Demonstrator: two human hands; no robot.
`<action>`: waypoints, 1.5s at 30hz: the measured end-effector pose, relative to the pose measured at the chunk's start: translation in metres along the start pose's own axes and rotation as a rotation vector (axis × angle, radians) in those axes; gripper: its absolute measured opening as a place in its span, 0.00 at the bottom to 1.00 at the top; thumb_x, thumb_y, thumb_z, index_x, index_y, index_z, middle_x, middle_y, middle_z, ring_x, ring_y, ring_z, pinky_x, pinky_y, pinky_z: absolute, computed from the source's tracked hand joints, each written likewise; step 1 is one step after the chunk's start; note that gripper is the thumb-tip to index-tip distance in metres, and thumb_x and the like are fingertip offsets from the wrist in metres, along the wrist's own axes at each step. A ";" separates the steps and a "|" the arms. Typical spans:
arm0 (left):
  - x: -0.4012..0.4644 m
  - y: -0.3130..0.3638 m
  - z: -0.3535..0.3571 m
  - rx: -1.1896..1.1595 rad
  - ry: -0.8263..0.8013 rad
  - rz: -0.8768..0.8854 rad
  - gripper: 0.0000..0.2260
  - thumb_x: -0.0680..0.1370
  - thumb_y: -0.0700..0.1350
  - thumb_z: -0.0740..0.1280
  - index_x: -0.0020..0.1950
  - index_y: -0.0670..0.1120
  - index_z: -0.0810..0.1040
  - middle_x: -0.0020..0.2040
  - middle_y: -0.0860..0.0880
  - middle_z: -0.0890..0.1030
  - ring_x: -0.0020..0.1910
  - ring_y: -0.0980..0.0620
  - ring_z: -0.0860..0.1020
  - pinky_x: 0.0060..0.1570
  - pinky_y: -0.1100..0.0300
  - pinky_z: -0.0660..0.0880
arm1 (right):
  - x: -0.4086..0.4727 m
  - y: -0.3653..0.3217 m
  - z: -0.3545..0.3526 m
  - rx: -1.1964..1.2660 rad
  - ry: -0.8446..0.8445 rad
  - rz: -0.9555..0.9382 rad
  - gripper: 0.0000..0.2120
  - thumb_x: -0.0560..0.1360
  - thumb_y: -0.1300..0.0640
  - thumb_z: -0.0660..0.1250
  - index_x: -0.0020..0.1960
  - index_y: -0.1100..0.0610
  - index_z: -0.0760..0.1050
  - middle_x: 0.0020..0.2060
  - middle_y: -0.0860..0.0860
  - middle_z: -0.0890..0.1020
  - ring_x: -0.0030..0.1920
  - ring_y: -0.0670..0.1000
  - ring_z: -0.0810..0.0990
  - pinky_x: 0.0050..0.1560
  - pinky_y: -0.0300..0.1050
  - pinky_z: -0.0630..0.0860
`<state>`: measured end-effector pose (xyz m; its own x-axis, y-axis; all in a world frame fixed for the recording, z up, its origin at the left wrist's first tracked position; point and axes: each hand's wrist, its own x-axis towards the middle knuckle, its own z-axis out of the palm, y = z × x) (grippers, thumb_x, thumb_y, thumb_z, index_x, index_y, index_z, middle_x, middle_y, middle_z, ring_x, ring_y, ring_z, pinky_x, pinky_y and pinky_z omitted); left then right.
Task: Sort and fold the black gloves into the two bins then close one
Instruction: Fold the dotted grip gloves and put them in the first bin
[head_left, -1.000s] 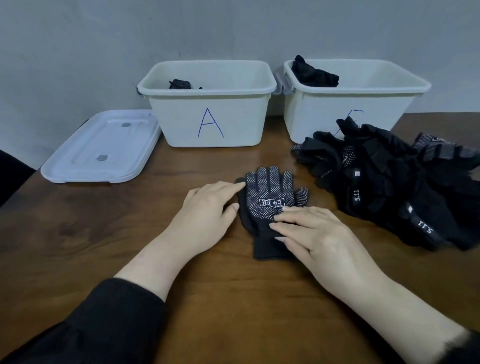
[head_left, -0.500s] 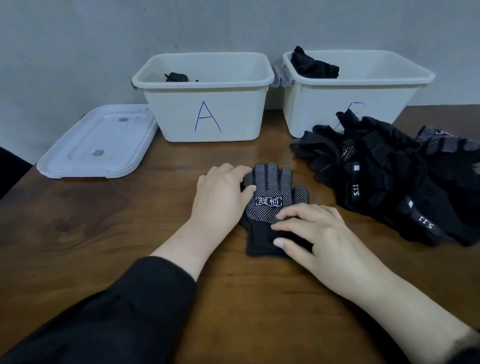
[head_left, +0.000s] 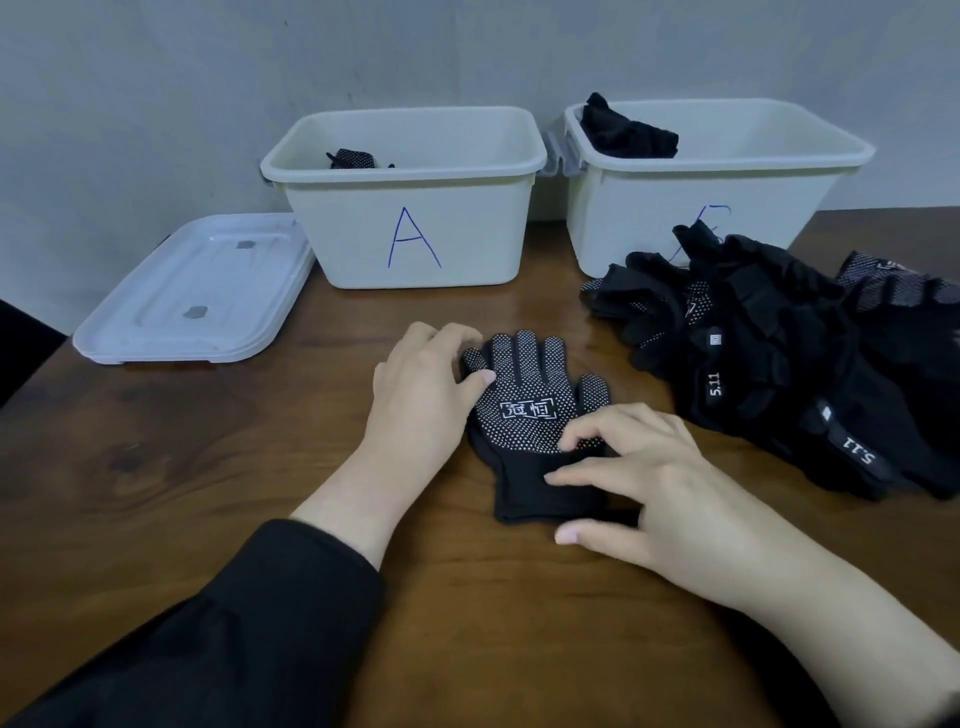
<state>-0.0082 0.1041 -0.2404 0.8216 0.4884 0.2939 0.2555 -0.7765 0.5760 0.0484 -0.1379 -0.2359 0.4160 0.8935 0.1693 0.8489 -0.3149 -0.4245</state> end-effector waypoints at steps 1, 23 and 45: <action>-0.001 -0.001 -0.002 -0.016 -0.011 0.034 0.11 0.79 0.48 0.71 0.61 0.54 0.80 0.52 0.54 0.74 0.52 0.51 0.75 0.59 0.45 0.74 | -0.001 0.002 -0.003 0.007 -0.030 0.000 0.23 0.73 0.30 0.63 0.64 0.38 0.79 0.62 0.31 0.68 0.70 0.43 0.64 0.71 0.42 0.59; -0.043 0.005 -0.039 -0.353 -0.383 0.142 0.09 0.79 0.50 0.70 0.45 0.46 0.81 0.39 0.48 0.80 0.39 0.54 0.77 0.44 0.58 0.71 | 0.016 -0.010 -0.003 0.289 0.215 0.186 0.13 0.75 0.35 0.65 0.48 0.44 0.75 0.43 0.41 0.83 0.45 0.47 0.81 0.49 0.47 0.78; -0.001 -0.016 -0.021 0.106 -0.480 0.347 0.21 0.81 0.58 0.63 0.75 0.58 0.71 0.78 0.63 0.64 0.78 0.64 0.55 0.78 0.54 0.48 | 0.065 0.014 -0.009 0.062 -0.051 0.052 0.24 0.79 0.36 0.57 0.68 0.45 0.78 0.68 0.33 0.72 0.72 0.39 0.67 0.76 0.47 0.62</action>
<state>-0.0241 0.1244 -0.2337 0.9981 -0.0158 0.0592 -0.0393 -0.9057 0.4220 0.0903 -0.0874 -0.2228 0.4403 0.8922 0.1007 0.8044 -0.3421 -0.4858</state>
